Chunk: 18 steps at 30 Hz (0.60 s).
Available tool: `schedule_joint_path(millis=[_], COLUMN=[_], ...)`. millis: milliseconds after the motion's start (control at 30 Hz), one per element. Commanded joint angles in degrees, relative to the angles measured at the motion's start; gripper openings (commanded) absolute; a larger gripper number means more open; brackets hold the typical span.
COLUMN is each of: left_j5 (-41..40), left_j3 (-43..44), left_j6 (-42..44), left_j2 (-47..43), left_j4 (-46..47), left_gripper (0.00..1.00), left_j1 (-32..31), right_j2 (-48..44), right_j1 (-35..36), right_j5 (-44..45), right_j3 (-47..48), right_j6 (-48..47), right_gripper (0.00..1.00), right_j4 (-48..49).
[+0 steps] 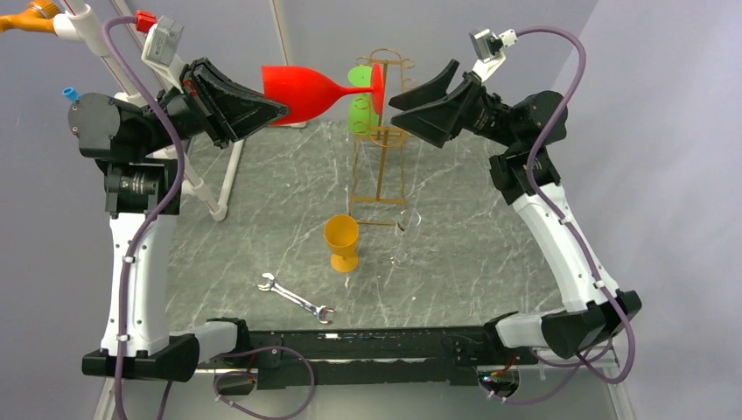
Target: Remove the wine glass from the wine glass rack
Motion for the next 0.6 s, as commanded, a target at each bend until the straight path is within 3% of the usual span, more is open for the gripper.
schedule_joint_path(millis=[0,367,567], left_j5=[-0.7,-5.7,-8.9], left_j3=[3.4,8.6,13.5], left_j6=[7.3,19.0,25.7], left_j2=[-1.0,0.3,2.1], left_j4=[-7.7,-27.1,-38.9], left_gripper=[0.00,0.00,0.00], left_j1=[0.0,0.0,0.0], right_j2=[-2.5,-5.5,-6.9], right_j1=[-0.2,-0.2,-0.1], right_j5=[3.2,7.4,6.4], right_j3=[2.8,3.4,3.6], right_j6=[-11.9,-23.8,-27.9], right_gripper=[0.92,0.93,0.93], right_j4=[-11.9,-22.6,-23.5])
